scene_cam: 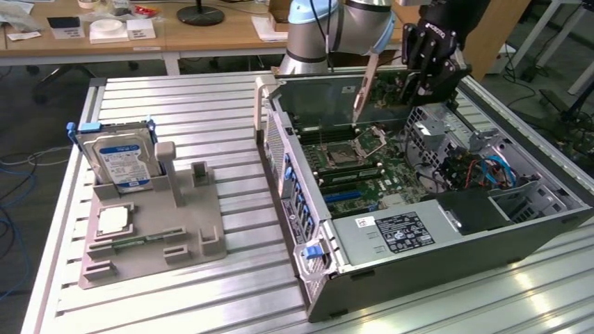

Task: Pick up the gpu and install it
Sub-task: 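Insert the gpu into the slot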

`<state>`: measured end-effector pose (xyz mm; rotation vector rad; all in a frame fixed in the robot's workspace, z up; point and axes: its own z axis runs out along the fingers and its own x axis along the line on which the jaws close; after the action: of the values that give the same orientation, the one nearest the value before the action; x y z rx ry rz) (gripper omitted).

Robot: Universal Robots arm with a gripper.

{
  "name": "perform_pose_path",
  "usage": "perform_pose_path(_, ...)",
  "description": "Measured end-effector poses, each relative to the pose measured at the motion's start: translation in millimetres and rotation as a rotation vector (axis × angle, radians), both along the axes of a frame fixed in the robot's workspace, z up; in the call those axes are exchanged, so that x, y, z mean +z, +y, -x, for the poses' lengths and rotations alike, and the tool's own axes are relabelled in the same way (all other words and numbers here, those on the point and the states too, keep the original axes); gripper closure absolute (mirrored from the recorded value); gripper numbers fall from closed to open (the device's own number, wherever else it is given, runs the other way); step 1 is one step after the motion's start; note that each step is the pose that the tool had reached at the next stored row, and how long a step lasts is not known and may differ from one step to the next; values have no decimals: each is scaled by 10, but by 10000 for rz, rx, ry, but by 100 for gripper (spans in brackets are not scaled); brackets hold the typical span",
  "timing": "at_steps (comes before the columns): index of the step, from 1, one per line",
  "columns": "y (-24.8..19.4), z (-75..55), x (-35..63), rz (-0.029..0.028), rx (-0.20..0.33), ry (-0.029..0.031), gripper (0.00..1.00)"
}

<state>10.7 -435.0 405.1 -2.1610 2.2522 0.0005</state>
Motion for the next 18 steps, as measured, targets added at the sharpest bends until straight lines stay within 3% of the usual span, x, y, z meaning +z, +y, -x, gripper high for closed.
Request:
perform_pose_path(1, 0, 0, -8, -1, 0, 23, 72)
perform_pose_path(9, 0, 50, -50, -2, -51, 39, 72)
perform_pose_path(18, 1, 96, -214, -2, -260, 39, 72)
